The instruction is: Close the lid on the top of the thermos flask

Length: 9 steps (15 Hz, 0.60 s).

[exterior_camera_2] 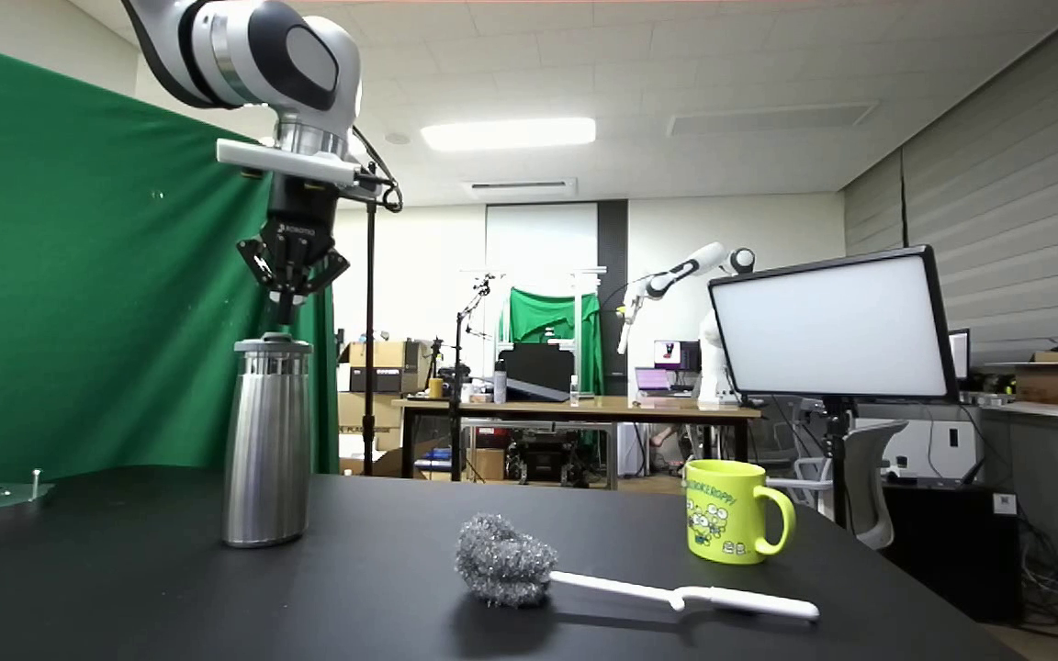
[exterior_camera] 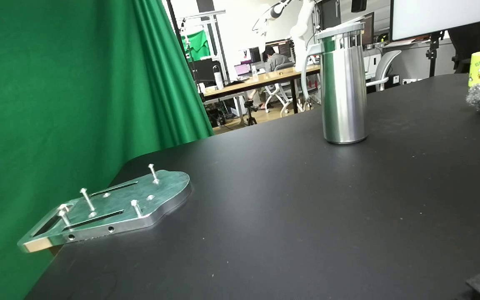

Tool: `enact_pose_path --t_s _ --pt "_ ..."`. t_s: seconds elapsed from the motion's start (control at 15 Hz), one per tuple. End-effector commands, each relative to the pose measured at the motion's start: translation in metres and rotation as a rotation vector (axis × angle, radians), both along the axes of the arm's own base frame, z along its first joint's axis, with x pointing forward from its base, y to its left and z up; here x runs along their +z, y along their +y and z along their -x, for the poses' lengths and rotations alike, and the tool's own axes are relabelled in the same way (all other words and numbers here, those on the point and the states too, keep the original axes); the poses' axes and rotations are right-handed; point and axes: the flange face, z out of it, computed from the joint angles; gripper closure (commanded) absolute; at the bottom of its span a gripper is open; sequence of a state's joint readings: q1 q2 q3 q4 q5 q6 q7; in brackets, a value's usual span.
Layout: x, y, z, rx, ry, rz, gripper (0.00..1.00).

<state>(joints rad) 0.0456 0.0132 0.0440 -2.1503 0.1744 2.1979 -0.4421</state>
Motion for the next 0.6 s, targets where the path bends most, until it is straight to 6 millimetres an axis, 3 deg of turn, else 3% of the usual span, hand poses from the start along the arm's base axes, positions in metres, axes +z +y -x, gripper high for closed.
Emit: enact_pose_path --t_s 0.0,0.53 --pt "-0.004 0.003 0.0 0.009 -0.013 0.001 1.0" --pt "-0.015 0.007 -0.001 0.012 0.017 0.016 1.0"
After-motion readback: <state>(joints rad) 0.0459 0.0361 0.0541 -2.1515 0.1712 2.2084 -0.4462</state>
